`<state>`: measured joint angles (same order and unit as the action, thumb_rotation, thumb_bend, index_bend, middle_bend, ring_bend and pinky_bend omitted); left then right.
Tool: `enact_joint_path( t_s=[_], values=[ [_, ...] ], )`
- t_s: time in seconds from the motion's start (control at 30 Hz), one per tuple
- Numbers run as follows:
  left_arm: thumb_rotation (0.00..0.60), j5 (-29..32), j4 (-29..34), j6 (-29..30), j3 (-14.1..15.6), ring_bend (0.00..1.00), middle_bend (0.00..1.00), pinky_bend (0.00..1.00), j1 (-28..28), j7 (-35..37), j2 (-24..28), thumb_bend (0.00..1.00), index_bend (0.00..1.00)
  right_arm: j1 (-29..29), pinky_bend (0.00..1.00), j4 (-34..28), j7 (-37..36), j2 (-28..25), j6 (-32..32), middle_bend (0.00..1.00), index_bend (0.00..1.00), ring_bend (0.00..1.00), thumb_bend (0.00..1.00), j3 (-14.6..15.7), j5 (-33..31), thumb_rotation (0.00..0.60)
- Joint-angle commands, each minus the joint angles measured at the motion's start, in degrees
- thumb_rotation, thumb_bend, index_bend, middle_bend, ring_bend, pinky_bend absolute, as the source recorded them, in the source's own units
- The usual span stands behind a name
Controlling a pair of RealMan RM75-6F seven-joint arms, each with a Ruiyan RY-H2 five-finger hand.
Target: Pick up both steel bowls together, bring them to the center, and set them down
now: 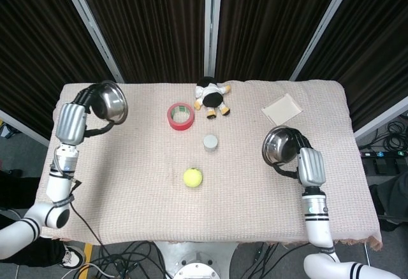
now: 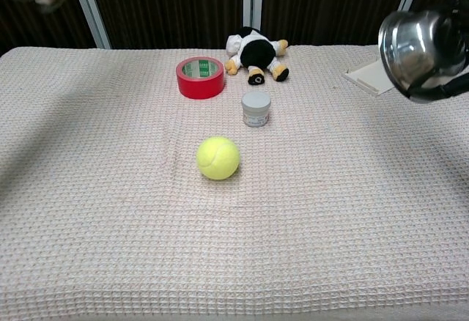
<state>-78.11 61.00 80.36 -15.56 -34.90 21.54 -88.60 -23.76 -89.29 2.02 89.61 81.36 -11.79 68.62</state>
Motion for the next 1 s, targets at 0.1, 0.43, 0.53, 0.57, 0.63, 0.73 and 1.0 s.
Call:
enact_joint_path(
  t_s=[0.1, 0.43, 0.53, 0.57, 0.63, 0.73, 1.0],
  values=[
    [0.600, 8.19, 29.20, -9.89, -3.67, 0.41, 0.43, 0.58, 7.27, 29.74, 2.08, 0.26, 0.42, 0.11, 0.43, 6.41, -28.61, 8.82, 3.56, 0.40, 0.46, 0.33, 0.15, -3.92, 9.32, 0.600],
    [0.600, 1.17, 35.11, -20.38, -0.61, 0.41, 0.43, 0.58, 3.82, 41.08, 0.51, 0.26, 0.43, -6.95, 0.44, 4.07, -45.96, 13.00, -9.64, 0.41, 0.46, 0.33, 0.15, -7.29, 8.55, 0.600],
    [0.600, 0.42, 35.55, -21.15, -0.51, 0.41, 0.43, 0.59, 2.70, 40.47, -0.68, 0.26, 0.43, -8.89, 0.44, 4.23, -46.92, 13.96, -12.29, 0.41, 0.46, 0.33, 0.15, -8.16, 8.15, 0.600],
    [0.600, 0.37, 35.39, -21.44, -0.65, 0.41, 0.44, 0.59, 2.24, 40.07, -1.07, 0.26, 0.43, -9.47, 0.44, 4.24, -47.35, 14.18, -13.26, 0.41, 0.46, 0.33, 0.15, -8.48, 7.83, 0.600],
    [0.600, 0.60, 35.33, -22.42, -1.30, 0.41, 0.44, 0.59, 1.07, 39.61, -1.68, 0.26, 0.43, -10.85, 0.44, 4.23, -48.41, 14.75, -15.57, 0.41, 0.46, 0.33, 0.15, -9.20, 7.02, 0.600],
    [0.600, 0.79, 35.21, -23.48, -2.10, 0.41, 0.44, 0.59, -0.59, 37.74, -2.43, 0.27, 0.43, -12.90, 0.44, 4.11, -50.09, 15.66, -18.82, 0.41, 0.46, 0.33, 0.15, -10.15, 6.09, 0.600],
    [0.600, 2.33, 34.40, -23.58, -3.11, 0.41, 0.44, 0.60, -1.34, 35.98, -2.48, 0.28, 0.43, -14.64, 0.44, 3.95, -49.95, 17.12, -19.88, 0.41, 0.46, 0.33, 0.17, -10.97, 5.88, 0.600]
  ],
)
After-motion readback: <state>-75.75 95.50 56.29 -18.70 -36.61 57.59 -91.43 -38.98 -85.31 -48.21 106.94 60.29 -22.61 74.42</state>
